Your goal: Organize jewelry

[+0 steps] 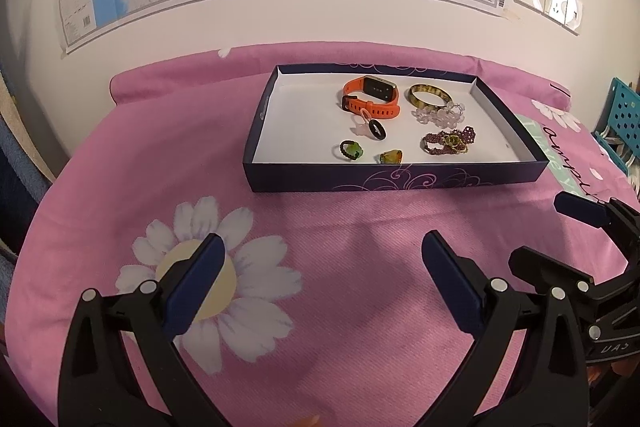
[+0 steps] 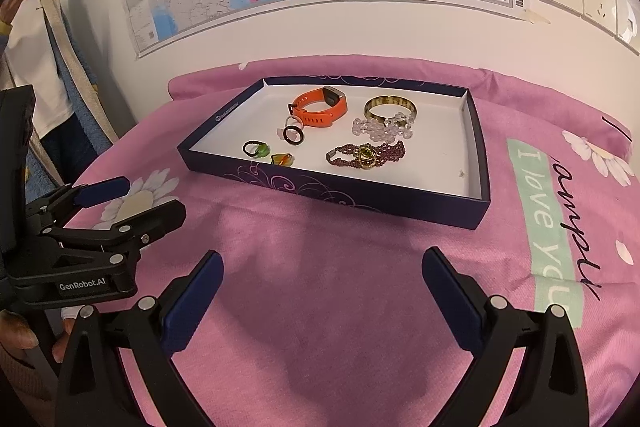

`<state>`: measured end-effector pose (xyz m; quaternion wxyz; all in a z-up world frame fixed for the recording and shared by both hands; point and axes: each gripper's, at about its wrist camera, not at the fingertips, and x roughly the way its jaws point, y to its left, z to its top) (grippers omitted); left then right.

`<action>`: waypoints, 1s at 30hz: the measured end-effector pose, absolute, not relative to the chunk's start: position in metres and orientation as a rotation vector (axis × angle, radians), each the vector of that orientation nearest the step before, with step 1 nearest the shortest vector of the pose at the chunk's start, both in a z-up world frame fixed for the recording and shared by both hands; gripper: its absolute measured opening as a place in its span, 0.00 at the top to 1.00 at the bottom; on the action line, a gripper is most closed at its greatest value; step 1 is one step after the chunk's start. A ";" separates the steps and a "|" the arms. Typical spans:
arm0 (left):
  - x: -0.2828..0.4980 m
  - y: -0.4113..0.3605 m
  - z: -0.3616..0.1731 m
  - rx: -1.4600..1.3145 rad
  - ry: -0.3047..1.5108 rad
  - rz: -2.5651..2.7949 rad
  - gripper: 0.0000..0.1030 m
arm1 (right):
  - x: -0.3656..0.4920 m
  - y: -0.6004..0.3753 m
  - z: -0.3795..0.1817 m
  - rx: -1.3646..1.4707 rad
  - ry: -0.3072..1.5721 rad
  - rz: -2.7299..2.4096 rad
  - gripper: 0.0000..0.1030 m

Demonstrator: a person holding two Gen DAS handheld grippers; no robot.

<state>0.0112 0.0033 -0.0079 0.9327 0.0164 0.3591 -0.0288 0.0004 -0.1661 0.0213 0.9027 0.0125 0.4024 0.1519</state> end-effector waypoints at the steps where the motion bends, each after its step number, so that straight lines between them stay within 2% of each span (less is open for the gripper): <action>1: 0.011 0.003 -0.008 0.033 0.735 -0.059 0.06 | 0.000 -0.166 0.021 0.026 0.832 0.316 0.07; 30: 0.011 0.003 -0.012 0.030 0.743 -0.064 0.06 | -0.001 -0.164 0.021 0.027 0.838 0.317 0.07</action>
